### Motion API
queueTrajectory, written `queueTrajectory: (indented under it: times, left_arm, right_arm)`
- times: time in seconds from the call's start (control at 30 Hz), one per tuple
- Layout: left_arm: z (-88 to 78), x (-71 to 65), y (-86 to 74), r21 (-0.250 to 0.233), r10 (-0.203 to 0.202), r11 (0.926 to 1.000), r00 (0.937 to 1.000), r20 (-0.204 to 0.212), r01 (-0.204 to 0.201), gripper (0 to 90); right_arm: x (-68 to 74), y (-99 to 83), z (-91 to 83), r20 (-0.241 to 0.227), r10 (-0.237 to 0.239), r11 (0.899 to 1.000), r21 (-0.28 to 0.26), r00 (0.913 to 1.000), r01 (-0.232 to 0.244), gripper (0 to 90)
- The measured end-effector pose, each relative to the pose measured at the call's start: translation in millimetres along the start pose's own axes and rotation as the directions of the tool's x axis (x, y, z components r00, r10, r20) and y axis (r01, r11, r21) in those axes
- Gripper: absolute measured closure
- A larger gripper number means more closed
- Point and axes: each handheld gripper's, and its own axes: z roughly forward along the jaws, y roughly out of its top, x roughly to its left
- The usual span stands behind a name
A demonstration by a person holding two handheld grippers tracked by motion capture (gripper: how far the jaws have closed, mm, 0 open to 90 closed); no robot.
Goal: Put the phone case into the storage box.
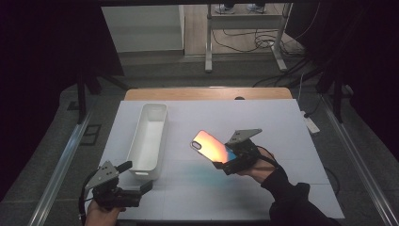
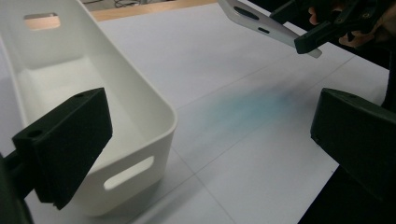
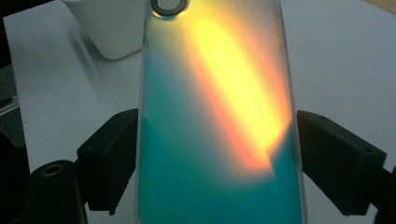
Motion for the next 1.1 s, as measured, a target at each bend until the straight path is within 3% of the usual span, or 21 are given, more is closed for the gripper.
queueTrajectory:
  times: [0.2, 0.5, 1.1]
  left_arm:
    - [10.6, -3.5, 11.9, -0.020, 0.024, 0.9995, 0.9986, 0.047, -0.023, 0.0]
    - [24.2, -7.1, 29.9, -0.040, 0.059, 0.9976, 0.9954, 0.075, -0.056, 0.0]
    - [45.8, -13.2, 49.8, -0.073, 0.072, 0.9955, 0.9832, 0.168, -0.060, 0.0]
  right_arm:
    - [1.7, -0.4, -9.4, -0.011, 0.004, 0.999, -0.033, 0.9999, -0.005, 16.8]
    - [2.8, -2.3, -21.0, -0.023, 0.014, 0.997, -0.073, 0.9996, -0.015, 16.8]
    - [3.7, -6.1, -41.6, -0.050, 0.038, 0.986, -0.162, 0.9980, -0.046, 16.8]
